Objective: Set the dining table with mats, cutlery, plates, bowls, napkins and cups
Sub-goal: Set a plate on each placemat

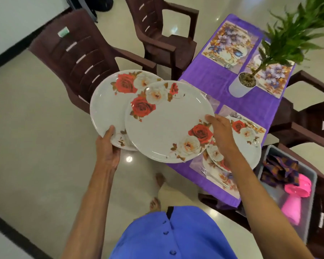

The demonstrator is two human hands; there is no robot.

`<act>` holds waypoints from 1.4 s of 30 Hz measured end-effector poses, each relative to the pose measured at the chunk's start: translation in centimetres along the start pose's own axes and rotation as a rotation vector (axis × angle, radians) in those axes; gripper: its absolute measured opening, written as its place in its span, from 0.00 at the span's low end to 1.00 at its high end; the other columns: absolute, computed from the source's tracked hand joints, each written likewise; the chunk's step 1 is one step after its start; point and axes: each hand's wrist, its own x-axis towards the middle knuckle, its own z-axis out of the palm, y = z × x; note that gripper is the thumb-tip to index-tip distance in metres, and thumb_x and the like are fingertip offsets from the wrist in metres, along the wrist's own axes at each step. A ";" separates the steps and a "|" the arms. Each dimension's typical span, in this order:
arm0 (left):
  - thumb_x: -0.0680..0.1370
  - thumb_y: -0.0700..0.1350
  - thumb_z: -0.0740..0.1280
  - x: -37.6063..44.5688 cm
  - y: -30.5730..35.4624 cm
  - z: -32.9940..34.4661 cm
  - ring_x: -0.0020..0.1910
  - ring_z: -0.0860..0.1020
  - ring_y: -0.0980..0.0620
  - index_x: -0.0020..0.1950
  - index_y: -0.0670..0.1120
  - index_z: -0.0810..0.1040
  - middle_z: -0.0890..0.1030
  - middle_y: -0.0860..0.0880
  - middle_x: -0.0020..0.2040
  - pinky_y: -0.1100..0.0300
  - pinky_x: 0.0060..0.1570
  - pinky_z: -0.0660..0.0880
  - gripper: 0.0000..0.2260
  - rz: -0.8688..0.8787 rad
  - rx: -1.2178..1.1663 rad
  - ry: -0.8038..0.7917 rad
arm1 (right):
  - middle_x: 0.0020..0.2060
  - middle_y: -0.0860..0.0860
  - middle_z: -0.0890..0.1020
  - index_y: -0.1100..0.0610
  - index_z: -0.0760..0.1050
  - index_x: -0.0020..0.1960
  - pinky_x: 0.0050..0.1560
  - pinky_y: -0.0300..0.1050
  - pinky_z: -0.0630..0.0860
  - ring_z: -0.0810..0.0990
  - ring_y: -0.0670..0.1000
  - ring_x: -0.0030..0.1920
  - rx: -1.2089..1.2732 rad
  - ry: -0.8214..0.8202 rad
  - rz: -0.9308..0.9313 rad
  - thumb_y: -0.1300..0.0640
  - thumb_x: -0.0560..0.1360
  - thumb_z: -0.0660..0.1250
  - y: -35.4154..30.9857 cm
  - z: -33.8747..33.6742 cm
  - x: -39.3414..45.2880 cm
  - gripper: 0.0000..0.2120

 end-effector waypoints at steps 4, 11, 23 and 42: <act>0.81 0.36 0.69 5.0 2.3 1.0 0.61 0.84 0.44 0.73 0.42 0.76 0.84 0.43 0.64 0.48 0.56 0.83 0.20 0.022 0.000 0.043 | 0.53 0.55 0.88 0.59 0.83 0.59 0.57 0.56 0.82 0.87 0.58 0.54 0.129 0.094 0.072 0.51 0.82 0.66 1.1 0.2 2.4 0.13; 0.81 0.36 0.67 14.9 7.8 1.8 0.63 0.83 0.44 0.73 0.42 0.76 0.84 0.43 0.65 0.46 0.61 0.81 0.19 0.049 0.003 0.070 | 0.47 0.54 0.88 0.59 0.81 0.55 0.45 0.51 0.84 0.85 0.61 0.55 0.382 0.339 0.181 0.63 0.80 0.67 1.3 2.2 9.0 0.06; 0.81 0.37 0.69 26.2 14.2 4.9 0.62 0.84 0.44 0.70 0.42 0.78 0.84 0.43 0.64 0.47 0.59 0.82 0.17 -0.072 0.066 -0.033 | 0.52 0.58 0.87 0.68 0.73 0.70 0.45 0.50 0.85 0.88 0.56 0.50 0.649 0.487 0.445 0.71 0.77 0.70 7.1 12.1 6.9 0.22; 0.81 0.37 0.69 28.1 15.8 7.5 0.63 0.84 0.46 0.74 0.43 0.75 0.84 0.46 0.65 0.48 0.59 0.82 0.21 -0.236 0.212 -0.228 | 0.61 0.58 0.83 0.59 0.74 0.68 0.51 0.59 0.85 0.84 0.61 0.59 0.713 0.622 0.621 0.71 0.76 0.72 11.1 17.4 3.5 0.23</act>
